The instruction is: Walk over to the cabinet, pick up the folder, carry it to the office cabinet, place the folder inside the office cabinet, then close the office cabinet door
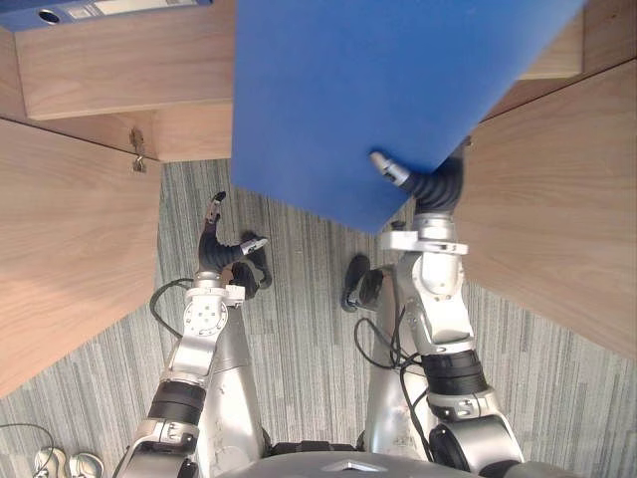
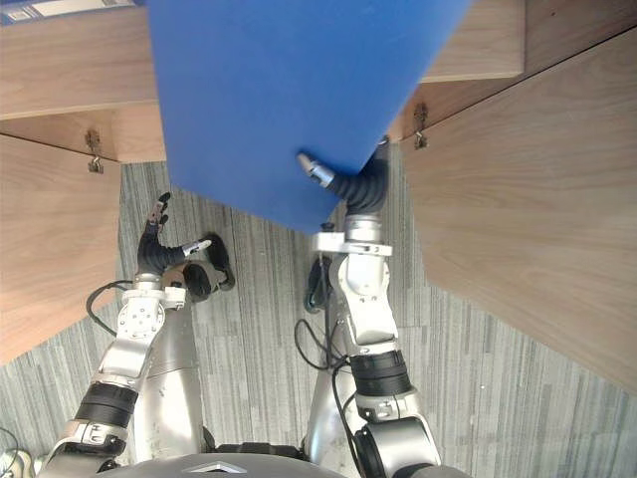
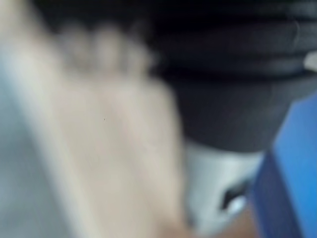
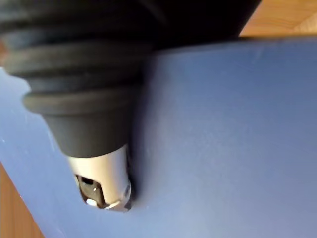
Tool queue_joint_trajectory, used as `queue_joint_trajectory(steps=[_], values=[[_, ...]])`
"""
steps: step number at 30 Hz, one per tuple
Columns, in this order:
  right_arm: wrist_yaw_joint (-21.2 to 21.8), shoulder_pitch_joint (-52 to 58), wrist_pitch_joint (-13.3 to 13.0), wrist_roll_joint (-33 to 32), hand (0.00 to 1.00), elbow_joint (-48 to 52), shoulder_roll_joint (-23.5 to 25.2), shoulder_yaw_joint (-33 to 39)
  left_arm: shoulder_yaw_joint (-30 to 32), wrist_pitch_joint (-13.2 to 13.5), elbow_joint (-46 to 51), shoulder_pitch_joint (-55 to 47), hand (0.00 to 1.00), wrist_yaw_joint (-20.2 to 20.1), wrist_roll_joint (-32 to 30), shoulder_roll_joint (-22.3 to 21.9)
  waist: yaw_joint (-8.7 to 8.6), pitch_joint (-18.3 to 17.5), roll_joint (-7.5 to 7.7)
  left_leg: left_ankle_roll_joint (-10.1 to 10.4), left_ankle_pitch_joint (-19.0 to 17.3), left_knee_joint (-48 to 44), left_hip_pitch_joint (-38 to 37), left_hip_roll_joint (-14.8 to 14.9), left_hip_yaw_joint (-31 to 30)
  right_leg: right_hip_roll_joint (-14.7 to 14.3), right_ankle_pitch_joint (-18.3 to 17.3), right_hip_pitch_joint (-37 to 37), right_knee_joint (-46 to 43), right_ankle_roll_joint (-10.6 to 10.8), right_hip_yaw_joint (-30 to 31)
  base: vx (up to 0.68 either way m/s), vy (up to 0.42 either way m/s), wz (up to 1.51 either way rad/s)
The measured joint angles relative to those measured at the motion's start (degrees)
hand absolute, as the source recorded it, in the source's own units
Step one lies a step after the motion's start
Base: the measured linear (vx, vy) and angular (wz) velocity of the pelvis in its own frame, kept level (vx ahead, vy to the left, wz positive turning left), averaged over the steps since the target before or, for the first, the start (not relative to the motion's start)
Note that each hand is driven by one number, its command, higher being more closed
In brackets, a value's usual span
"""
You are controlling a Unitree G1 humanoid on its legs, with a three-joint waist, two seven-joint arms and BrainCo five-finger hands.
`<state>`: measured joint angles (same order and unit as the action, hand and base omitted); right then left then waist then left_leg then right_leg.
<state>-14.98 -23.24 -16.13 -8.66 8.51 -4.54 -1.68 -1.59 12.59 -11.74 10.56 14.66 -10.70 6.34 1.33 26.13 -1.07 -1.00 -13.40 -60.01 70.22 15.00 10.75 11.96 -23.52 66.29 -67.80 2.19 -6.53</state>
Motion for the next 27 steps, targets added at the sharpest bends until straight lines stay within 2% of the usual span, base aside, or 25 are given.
queue_joint_trajectory(steps=[5, 7, 11, 18, 21, 27], values=[[-1.0, -4.7, -1.6, -10.3, 1.0, -0.6, 0.5, 5.2, 1.7, -0.2, 0.0, -0.7, 0.0, 0.0, 1.6, -0.8, 0.3, 0.8, -0.31, 0.4, -0.2, -1.3, 2.8, 0.2, -0.9, 0.0, -1.0, 2.3, -1.6, -0.5, -0.5, -0.01, -0.07, 0.03], [-2.9, -7.4, -1.7, -14.7, 1.0, -1.0, 0.7, 6.0, 1.9, -0.4, 0.0, -0.8, 0.0, 0.0, 1.6, -0.9, 0.55, 0.8, -0.31, 0.1, 0.0, -1.7, 3.7, 0.4, -1.2, -0.1, -1.2, 3.1, -2.1, -0.5, -0.6, 0.01, -0.058, 0.0], [-3.1, -13.0, -2.7, -23.0, 1.0, -3.9, 1.2, 7.0, 2.1, -1.1, 0.0, -0.8, 0.0, 0.0, 2.1, -1.8, 0.78, 0.8, -0.31, 0.1, 0.0, -1.8, 3.8, 0.4, -1.2, 0.0, -1.5, 3.4, -2.6, -0.5, -0.6, 0.0, -0.052, 0.01], [-3.2, -22.5, -4.0, -35.4, 1.0, -10.0, 0.0, 7.7, 1.7, -1.5, 0.1, -0.8, 0.0, 0.1, 3.9, -2.1, 0.92, 0.8, -0.31, 1.3, 0.6, -1.1, 5.6, -0.2, -2.1, 0.7, -1.8, 4.7, -3.0, -1.0, -1.8, -0.03, -0.051, 0.08], [-3.3, -27.1, -4.0, -40.7, 1.0, -13.8, -0.7, 8.0, 1.5, -2.1, 0.3, -0.9, 0.0, 0.1, 4.4, -2.5, 1.55, 0.8, -0.3, 0.7, 1.5, -0.8, 6.4, -0.4, -2.2, 0.8, -1.9, 5.5, -3.1, -1.1, -2.0, -0.01, -0.033, 0.08], [-5.3, -34.6, -5.5, -47.9, 1.0, -18.7, -2.2, 10.4, 1.4, -2.4, 2.2, -1.0, 0.0, 0.2, 6.2, -3.2, 1.64, 0.8, -0.31, 1.3, 2.6, 0.6, 6.8, -0.9, -2.6, 1.0, -1.8, 5.9, -2.9, -1.3, -2.6, -0.02, -0.029, 0.06]])
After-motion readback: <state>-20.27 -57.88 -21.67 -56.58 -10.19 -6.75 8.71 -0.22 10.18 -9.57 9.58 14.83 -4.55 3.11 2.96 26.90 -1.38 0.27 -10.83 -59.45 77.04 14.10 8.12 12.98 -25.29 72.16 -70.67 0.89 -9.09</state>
